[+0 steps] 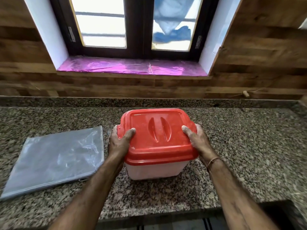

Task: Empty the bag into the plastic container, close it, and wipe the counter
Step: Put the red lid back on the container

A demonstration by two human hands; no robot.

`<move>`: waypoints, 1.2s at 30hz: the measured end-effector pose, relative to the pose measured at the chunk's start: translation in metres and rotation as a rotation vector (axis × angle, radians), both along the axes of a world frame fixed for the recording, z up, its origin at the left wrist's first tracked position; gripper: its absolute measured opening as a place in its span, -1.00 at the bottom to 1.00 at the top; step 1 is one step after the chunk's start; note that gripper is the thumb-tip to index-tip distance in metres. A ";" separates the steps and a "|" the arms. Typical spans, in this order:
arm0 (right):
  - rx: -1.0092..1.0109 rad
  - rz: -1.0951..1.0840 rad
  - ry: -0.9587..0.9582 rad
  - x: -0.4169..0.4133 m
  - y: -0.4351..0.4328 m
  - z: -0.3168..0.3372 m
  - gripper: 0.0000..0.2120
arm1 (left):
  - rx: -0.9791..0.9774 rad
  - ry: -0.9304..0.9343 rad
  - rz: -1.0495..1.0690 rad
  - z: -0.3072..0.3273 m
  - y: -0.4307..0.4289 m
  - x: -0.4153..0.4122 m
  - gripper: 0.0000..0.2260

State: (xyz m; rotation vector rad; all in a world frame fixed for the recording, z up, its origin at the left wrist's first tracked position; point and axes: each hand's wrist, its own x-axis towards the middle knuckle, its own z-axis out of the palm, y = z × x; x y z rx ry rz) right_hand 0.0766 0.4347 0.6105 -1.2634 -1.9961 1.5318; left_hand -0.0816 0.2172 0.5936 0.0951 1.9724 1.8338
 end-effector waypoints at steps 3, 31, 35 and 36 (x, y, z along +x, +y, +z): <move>-0.068 -0.040 0.035 0.001 0.002 -0.004 -0.23 | -0.011 -0.099 0.029 0.003 0.001 -0.002 -0.13; 0.637 0.027 -0.449 -0.010 -0.009 -0.001 -0.42 | -0.407 0.472 0.048 0.006 0.007 0.012 -0.64; 0.498 0.075 -0.411 -0.002 -0.003 0.004 -0.40 | -0.350 0.456 0.012 0.003 0.003 0.008 -0.55; 0.368 0.059 -0.337 0.001 0.001 0.005 -0.43 | -0.293 0.388 0.003 0.001 0.002 0.007 -0.49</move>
